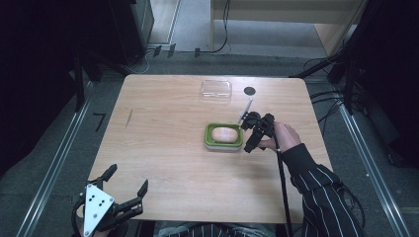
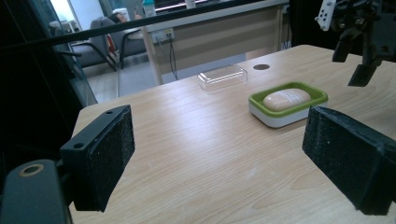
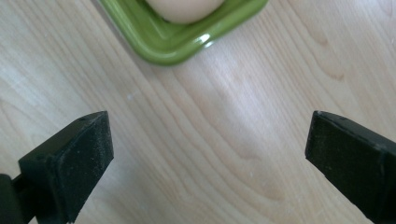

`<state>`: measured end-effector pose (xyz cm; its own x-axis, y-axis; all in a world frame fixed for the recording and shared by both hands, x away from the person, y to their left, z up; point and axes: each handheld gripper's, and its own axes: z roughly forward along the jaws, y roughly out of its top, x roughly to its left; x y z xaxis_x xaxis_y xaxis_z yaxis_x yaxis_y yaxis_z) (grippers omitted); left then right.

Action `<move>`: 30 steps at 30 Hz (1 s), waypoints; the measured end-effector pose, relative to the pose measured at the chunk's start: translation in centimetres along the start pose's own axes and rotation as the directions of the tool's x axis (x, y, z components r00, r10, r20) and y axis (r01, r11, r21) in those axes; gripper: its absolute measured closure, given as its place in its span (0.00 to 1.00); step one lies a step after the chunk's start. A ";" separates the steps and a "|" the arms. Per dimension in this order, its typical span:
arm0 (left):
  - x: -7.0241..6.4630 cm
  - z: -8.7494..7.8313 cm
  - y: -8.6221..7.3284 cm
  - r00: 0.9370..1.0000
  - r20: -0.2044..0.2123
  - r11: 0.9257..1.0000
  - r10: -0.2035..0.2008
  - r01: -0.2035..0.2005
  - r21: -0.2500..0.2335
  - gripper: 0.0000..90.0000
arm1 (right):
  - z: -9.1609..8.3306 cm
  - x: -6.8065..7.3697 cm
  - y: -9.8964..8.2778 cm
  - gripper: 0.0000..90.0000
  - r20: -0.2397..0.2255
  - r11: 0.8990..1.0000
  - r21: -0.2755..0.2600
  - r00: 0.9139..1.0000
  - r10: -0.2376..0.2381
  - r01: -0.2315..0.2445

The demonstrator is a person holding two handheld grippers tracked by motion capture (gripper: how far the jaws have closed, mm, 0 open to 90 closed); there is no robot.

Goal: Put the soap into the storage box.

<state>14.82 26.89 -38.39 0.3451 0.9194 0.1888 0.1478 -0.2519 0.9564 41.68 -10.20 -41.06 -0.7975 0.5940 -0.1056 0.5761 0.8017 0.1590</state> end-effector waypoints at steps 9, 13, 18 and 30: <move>0.0 0.0 0.0 1.000 -0.001 1.000 -0.002 0.002 -0.002 0.11 | 0.6 0.6 -2.8 0.03 0.022 0.998 0.018 0.998 0.061 -0.061; -0.1 0.1 0.0 1.000 0.001 1.000 0.001 -0.001 -0.001 0.11 | 0.9 1.1 -4.0 0.04 0.032 0.997 0.025 0.997 0.076 -0.077; 0.0 0.1 0.0 1.000 -0.001 1.000 -0.004 0.004 -0.005 0.11 | 1.4 2.2 -5.6 0.03 0.034 0.996 0.043 0.997 0.073 -0.074; -0.1 0.1 0.1 1.000 0.004 1.000 0.001 -0.001 -0.002 0.11 | 2.0 4.0 -9.9 0.03 0.024 0.992 0.095 0.996 0.083 -0.085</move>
<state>14.94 26.73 -38.35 0.3490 0.9179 0.1890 0.1457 -0.2524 0.9566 33.16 -15.66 -45.04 -0.7427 0.6596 -0.1154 0.6559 0.7513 0.0733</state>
